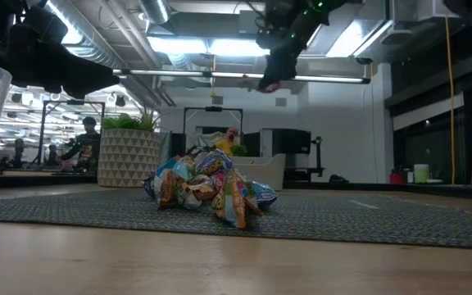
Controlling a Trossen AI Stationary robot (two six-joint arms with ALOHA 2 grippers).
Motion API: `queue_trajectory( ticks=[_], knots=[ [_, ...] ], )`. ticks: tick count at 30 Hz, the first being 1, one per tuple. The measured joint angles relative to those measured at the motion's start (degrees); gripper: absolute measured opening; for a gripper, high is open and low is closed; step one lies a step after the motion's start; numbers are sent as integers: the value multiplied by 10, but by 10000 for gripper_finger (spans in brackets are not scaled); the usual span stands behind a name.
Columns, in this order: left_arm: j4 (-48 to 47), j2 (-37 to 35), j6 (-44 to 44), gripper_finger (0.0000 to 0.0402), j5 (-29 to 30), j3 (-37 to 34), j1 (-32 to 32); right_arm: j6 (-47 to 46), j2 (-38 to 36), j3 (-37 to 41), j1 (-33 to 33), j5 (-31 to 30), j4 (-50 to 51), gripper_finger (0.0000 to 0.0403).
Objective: Pick and place Granola Bars by type
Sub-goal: Put the red granola bar into the gray bin, then put the blue granola bar into the white bin
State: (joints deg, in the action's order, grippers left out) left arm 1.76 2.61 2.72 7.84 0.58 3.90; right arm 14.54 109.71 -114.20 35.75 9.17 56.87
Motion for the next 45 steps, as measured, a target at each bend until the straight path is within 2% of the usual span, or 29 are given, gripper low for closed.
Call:
queue_trajectory(
  ticks=[7, 13, 16, 21, 30, 34, 42, 45],
  knots=[
    [0, 0, 0, 191, 0, 0, 0, 7, 94, -95, 1, 0, 84, 42],
    [0, 0, 0, 189, 0, 0, 0, -5, 155, -128, 0, -3, 94, 25],
    [0, 0, 0, 190, 0, 0, 0, -8, 167, -129, -2, -1, 104, 25],
    [0, 0, 0, 191, 0, 0, 0, -16, 182, -129, -6, -1, 117, 48],
    [0, 0, 0, 191, 0, 0, 0, -20, 187, -129, -18, -1, 118, 36],
    [0, 0, 0, 189, 0, 0, 0, -23, 187, -129, -19, -2, 115, 67],
    [0, 0, 0, 191, 0, 0, 0, -52, 187, -130, -20, -16, 113, 155],
    [0, 0, 0, 189, 0, 0, 0, -55, 188, -146, -23, -16, 137, 184]
  ],
)
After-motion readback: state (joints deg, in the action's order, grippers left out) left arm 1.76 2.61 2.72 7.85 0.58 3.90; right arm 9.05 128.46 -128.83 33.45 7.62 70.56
